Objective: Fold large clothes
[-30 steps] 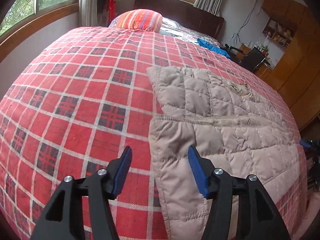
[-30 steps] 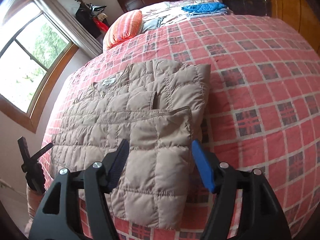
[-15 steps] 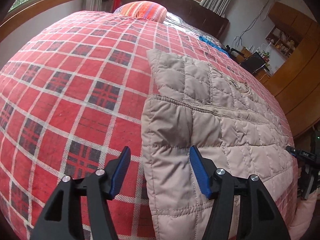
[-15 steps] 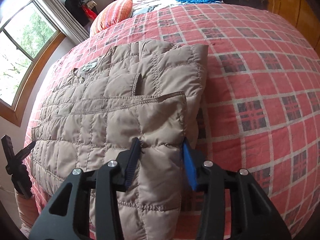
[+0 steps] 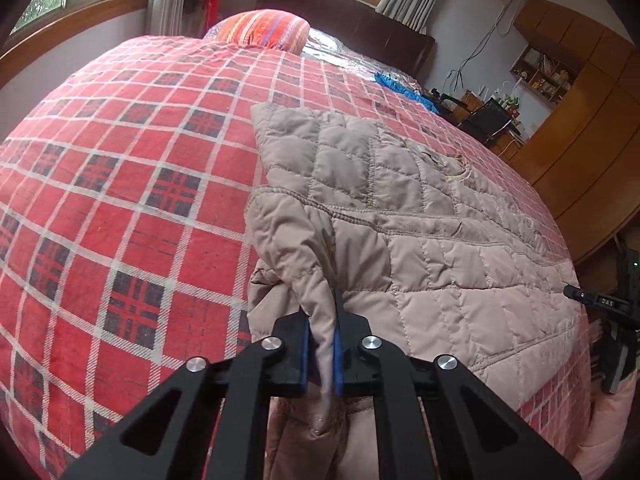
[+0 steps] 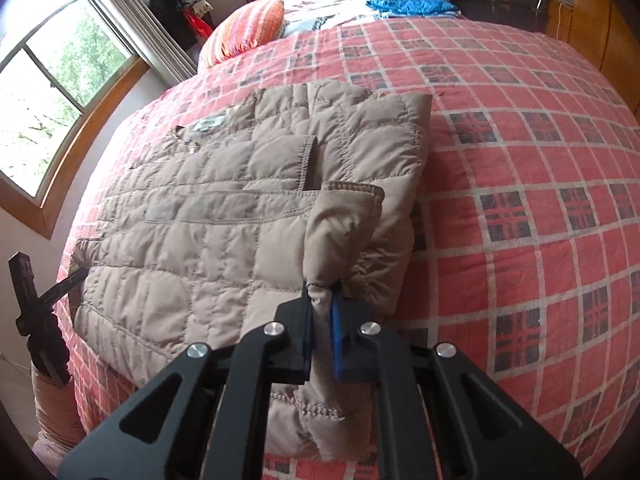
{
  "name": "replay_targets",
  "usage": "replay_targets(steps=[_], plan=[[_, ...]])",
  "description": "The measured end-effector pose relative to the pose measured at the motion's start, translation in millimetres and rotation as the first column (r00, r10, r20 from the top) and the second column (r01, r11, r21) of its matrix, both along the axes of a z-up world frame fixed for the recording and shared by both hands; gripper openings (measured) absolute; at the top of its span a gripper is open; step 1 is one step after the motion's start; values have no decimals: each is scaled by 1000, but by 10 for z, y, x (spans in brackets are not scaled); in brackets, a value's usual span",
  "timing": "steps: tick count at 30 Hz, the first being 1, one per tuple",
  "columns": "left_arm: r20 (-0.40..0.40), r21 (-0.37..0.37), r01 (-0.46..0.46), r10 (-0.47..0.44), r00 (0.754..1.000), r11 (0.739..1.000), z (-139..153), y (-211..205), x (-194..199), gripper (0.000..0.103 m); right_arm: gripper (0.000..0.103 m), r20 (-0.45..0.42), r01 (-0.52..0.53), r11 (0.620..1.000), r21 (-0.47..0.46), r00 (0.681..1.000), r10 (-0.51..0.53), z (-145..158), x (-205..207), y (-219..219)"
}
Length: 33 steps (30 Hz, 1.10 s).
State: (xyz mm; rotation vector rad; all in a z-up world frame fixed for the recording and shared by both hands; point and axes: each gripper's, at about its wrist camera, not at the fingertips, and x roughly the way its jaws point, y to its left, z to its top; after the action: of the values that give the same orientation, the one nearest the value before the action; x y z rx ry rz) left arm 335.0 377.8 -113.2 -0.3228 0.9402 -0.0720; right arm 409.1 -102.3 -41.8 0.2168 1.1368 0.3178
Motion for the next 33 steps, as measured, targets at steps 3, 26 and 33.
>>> replay_targets(steps=[3, 26, 33], plan=[[84, 39, 17, -21, 996, 999, 216, -86, -181, 6, 6, 47, -7, 999, 34, 999, 6, 200, -155, -59], [324, 136, -117, 67, 944, 984, 843, -245, 1308, 6, 6, 96, 154, 985, 71, 982, -161, 690, 1157, -174], [164, 157, -127, 101, 981, 979, 196, -146, 1714, 7, 6, 20, 169, 986, 14, 985, -169, 143, 1551, -61]])
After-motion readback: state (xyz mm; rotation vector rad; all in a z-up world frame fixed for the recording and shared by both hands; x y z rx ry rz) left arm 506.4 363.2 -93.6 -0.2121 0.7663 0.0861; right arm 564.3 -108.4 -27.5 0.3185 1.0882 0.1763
